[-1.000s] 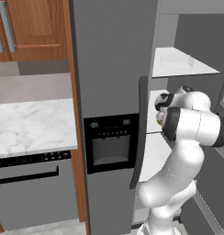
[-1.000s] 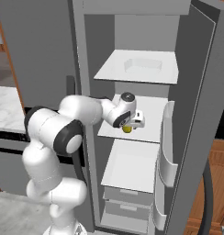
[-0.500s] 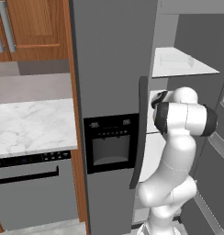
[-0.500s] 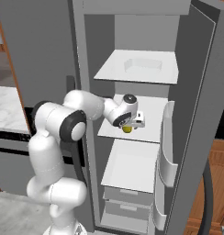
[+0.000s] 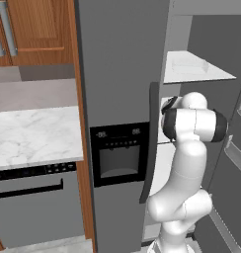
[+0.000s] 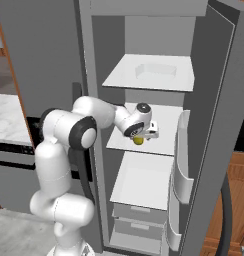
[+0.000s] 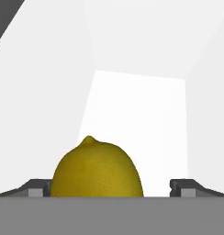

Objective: Pick lemon from the fridge and place it on the plate on the counter.

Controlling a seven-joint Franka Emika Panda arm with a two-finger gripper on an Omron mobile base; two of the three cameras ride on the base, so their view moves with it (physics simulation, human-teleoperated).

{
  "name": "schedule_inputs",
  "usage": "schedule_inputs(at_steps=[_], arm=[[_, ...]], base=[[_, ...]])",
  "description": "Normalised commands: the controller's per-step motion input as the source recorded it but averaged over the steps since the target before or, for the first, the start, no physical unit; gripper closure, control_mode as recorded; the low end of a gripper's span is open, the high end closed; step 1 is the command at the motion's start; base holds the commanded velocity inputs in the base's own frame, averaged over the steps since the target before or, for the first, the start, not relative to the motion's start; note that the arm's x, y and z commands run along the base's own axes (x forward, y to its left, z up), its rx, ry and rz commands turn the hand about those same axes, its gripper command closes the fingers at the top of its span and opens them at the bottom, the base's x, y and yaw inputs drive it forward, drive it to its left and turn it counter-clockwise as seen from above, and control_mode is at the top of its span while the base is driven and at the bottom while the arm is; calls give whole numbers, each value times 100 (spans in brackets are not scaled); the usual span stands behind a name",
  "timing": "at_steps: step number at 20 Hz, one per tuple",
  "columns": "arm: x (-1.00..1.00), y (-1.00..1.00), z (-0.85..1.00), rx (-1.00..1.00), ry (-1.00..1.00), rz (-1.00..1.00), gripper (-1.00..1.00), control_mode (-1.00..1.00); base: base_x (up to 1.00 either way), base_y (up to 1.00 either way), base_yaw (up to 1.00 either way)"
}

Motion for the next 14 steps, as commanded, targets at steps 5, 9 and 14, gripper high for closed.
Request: schedule_inputs(at_steps=[5, 9, 14], arm=[[0, 0, -3, 0, 5, 0, -100, -100], [0, 0, 0, 0, 9, 0, -100, -100], [0, 0, -8, 0, 10, 0, -100, -100]], base=[[0, 0, 0], [0, 0, 0], [0, 0, 0]])
